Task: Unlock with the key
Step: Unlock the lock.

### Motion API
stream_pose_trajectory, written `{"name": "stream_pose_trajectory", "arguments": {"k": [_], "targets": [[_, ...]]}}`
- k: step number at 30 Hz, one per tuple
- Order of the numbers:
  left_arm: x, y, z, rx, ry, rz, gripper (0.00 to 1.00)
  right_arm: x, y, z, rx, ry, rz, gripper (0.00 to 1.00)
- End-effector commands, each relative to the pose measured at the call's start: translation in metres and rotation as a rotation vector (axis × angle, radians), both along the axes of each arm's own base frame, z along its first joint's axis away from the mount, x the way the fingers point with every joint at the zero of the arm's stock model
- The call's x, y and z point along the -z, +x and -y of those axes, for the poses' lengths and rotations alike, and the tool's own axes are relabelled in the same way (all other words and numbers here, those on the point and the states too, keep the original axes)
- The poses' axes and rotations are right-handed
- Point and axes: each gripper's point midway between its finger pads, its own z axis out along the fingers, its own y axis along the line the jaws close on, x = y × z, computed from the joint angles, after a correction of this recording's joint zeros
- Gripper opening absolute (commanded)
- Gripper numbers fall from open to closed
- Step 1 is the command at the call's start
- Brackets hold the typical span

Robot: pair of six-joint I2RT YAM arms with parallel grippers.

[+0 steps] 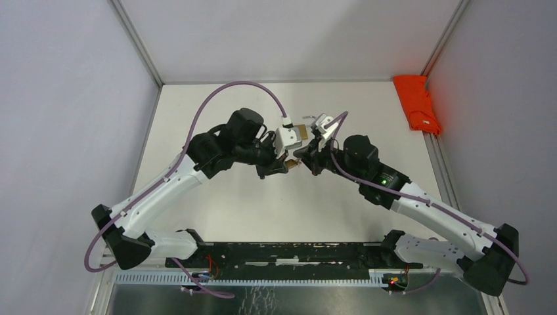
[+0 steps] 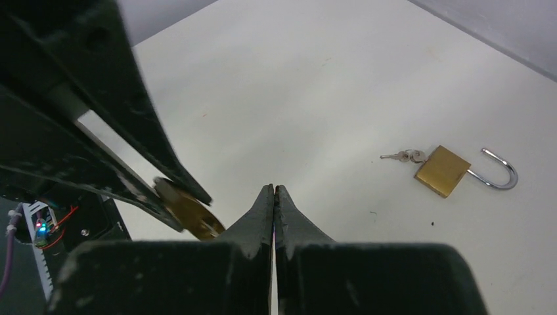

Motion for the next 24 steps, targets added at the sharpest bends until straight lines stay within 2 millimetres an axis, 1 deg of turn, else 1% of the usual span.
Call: {"name": "stream_pose_trajectory", "arguments": {"k": [1,5,6,9,12,14,16,18,20,21,22,23,24], "targets": [[-0.021,0.016,0.017,-0.039,-0.075,-0.005,0.02,-0.015,0.013,0.000,0.107,-0.033,0.050,0.00],[-0.011,0.022,0.022,-0.046,-0.060,-0.031,0.02,-0.012,0.011,-0.006,0.121,-0.065,0.057,0.00],[-0.011,0.023,0.023,-0.046,-0.059,-0.033,0.02,-0.011,0.013,-0.004,0.138,-0.076,0.055,0.00],[-0.013,0.025,0.023,-0.051,-0.069,-0.025,0.02,-0.007,0.021,0.010,0.220,-0.108,0.063,0.00],[-0.025,0.027,0.017,-0.065,-0.111,-0.005,0.02,-0.011,0.026,0.026,0.288,-0.132,0.091,0.00],[-0.034,0.027,0.015,-0.061,-0.144,-0.003,0.02,-0.013,0.024,0.023,0.270,-0.131,0.089,0.00],[-0.040,0.025,0.015,-0.047,-0.170,-0.007,0.02,-0.009,0.022,0.015,0.240,-0.127,0.072,0.00],[-0.042,0.024,0.016,-0.041,-0.182,-0.009,0.02,-0.003,0.021,0.008,0.229,-0.121,0.059,0.00],[-0.043,0.024,0.016,-0.036,-0.185,-0.009,0.02,0.001,0.022,0.006,0.240,-0.119,0.047,0.00],[-0.042,0.024,0.015,-0.037,-0.182,-0.010,0.02,0.001,0.025,0.010,0.270,-0.123,0.049,0.00],[-0.042,0.024,0.014,-0.037,-0.181,-0.008,0.02,0.001,0.029,0.019,0.317,-0.139,0.052,0.00],[-0.043,0.024,0.013,-0.040,-0.180,-0.005,0.02,-0.002,0.035,0.034,0.398,-0.148,0.062,0.00],[-0.043,0.023,0.011,-0.038,-0.176,-0.005,0.02,-0.007,0.036,0.045,0.438,-0.162,0.083,0.03]]}}
